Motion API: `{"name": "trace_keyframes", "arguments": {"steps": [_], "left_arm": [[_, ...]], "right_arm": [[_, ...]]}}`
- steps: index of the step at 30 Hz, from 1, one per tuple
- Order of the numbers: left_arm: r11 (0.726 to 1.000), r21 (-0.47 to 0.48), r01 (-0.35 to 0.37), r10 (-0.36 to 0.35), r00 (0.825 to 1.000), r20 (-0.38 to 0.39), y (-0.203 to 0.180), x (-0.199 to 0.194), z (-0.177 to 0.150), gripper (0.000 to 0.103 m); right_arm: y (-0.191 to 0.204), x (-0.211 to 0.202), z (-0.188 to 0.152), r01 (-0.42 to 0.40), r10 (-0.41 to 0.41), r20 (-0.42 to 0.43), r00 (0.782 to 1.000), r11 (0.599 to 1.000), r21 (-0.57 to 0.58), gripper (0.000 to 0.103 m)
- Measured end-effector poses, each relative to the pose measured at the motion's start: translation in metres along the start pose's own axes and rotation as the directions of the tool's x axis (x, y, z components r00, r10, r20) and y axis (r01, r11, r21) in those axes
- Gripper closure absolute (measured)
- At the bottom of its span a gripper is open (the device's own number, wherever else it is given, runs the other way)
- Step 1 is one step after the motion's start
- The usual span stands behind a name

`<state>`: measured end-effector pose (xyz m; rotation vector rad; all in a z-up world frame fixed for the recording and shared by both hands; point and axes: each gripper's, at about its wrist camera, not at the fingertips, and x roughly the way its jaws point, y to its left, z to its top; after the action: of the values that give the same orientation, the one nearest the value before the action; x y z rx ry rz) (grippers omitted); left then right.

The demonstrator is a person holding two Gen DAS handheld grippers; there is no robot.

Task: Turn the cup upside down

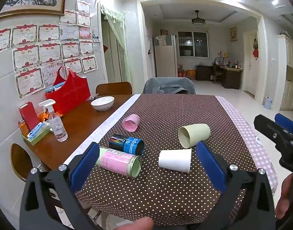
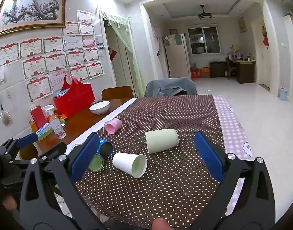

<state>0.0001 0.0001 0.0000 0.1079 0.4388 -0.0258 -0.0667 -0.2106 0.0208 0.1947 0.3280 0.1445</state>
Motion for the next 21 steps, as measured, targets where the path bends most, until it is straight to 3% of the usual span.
{"name": "trace_keyframes", "arguments": {"steps": [21], "left_arm": [[1.0,0.0,0.0,0.0,1.0,0.002,0.0,-0.0001,0.0,0.004]], "right_arm": [[-0.0005,-0.0007,0.0018,-0.001,0.001,0.002,1.0,1.0,-0.005,0.006]]}}
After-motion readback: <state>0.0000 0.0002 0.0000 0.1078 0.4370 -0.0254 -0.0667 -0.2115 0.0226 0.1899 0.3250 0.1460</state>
